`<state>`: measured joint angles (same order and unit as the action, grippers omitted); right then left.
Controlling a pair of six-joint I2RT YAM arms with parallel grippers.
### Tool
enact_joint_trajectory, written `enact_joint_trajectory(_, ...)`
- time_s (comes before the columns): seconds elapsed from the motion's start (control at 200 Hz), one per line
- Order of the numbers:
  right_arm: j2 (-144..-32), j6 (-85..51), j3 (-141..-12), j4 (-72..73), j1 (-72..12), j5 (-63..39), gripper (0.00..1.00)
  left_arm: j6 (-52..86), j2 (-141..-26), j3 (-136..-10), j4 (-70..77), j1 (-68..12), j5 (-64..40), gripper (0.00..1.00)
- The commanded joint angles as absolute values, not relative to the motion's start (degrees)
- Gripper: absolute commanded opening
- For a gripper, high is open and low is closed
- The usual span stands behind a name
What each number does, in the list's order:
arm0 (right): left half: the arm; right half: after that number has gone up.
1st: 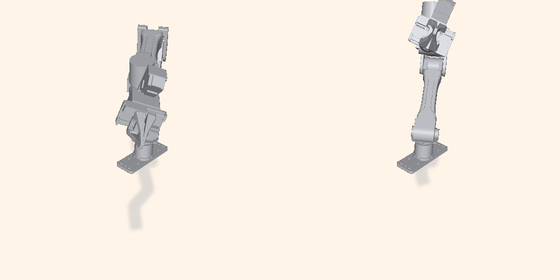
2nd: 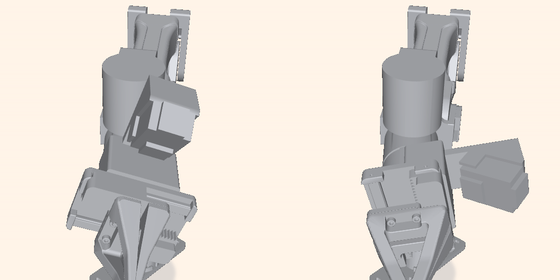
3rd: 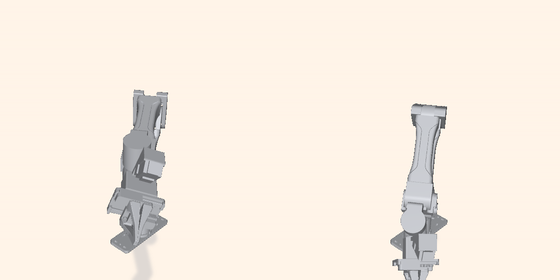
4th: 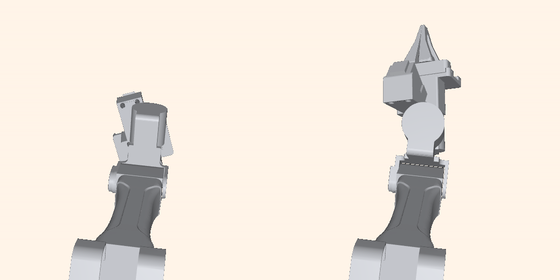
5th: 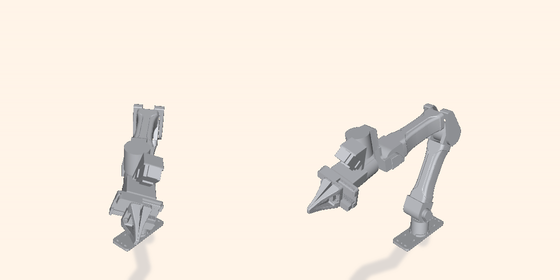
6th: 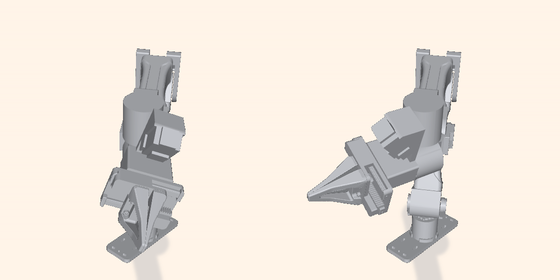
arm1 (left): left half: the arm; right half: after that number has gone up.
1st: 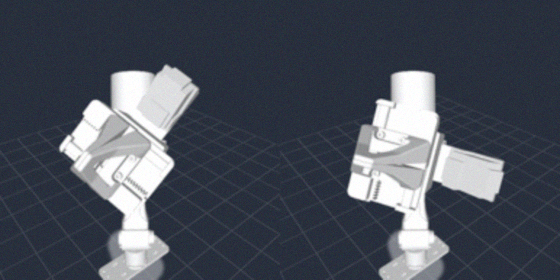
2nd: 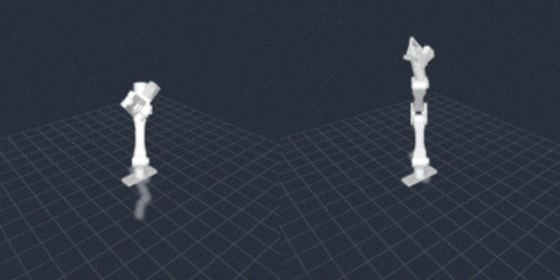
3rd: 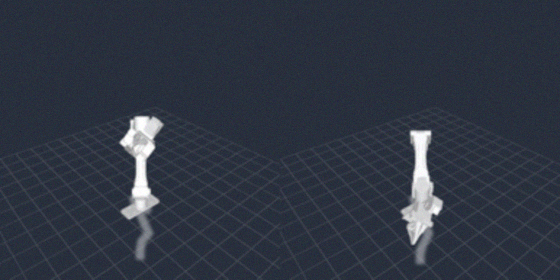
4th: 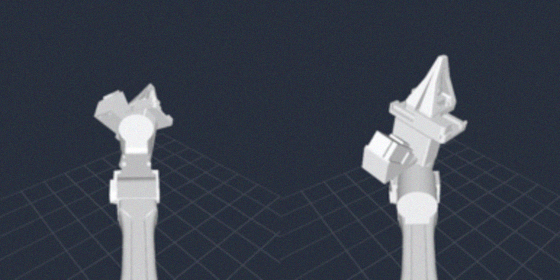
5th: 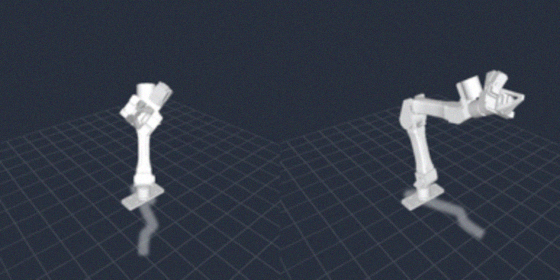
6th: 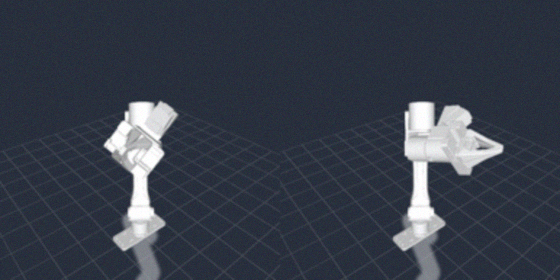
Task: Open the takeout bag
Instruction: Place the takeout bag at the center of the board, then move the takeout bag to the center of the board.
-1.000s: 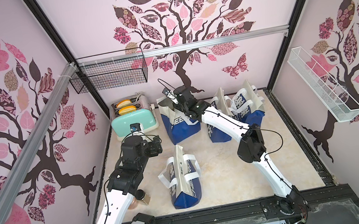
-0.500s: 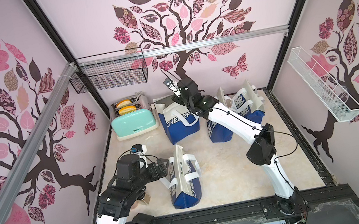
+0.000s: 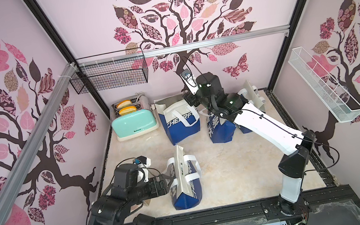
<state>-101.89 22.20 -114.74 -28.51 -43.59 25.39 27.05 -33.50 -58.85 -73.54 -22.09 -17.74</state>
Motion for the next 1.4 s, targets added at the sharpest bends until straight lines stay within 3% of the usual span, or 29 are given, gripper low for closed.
enact_joint_trajectory(0.0,-96.92,15.91,-111.33,-31.06,-44.12,23.74,0.84,27.53,-31.04,-62.14,-78.04,-22.26,-21.96,0.95)
enact_joint_trajectory(0.31,-86.47,7.5,-96.11,-32.78,-44.16,21.39,0.82,28.61,-40.44,-69.74,-72.69,-23.66,-21.03,0.92)
enact_joint_trajectory(0.585,-76.53,5.98,-85.33,-32.51,-44.19,24.37,0.8,27.25,-57.9,-78.37,-71.01,-40.12,-0.48,0.84)
enact_joint_trajectory(0.765,-71.38,5.94,-80.14,-33.31,-44.16,25.81,0.8,26.12,-64.72,-77.67,-70.01,-41.35,4.79,0.75)
enact_joint_trajectory(0.895,-68.8,6.46,-77.14,-33.57,-44.19,27.01,0.8,25.55,-66.72,-77.41,-70.93,-41.42,9.32,0.64)
enact_joint_trajectory(1.035,-67.63,6.97,-75.44,-33.42,-44.17,27.6,0.8,25.57,-67.14,-77.43,-70.41,-41.35,10.55,0.38)
enact_joint_trajectory(1.145,-67.33,7.06,-74.68,-33.31,-44.13,27.59,0.8,25.57,-67.0,-77.7,-70.11,-41.4,10.55,0.33)
enact_joint_trajectory(1.295,-66.8,7.11,-72.69,-32.3,-44.19,27.76,0.8,24.76,-67.28,-77.43,-68.12,-41.4,10.59,0.14)
enact_joint_trajectory(1.395,-66.46,7.11,-71.43,-31.53,-44.12,28.07,0.8,22.44,-68.6,-77.73,-65.0,-41.32,11.14,0.06)
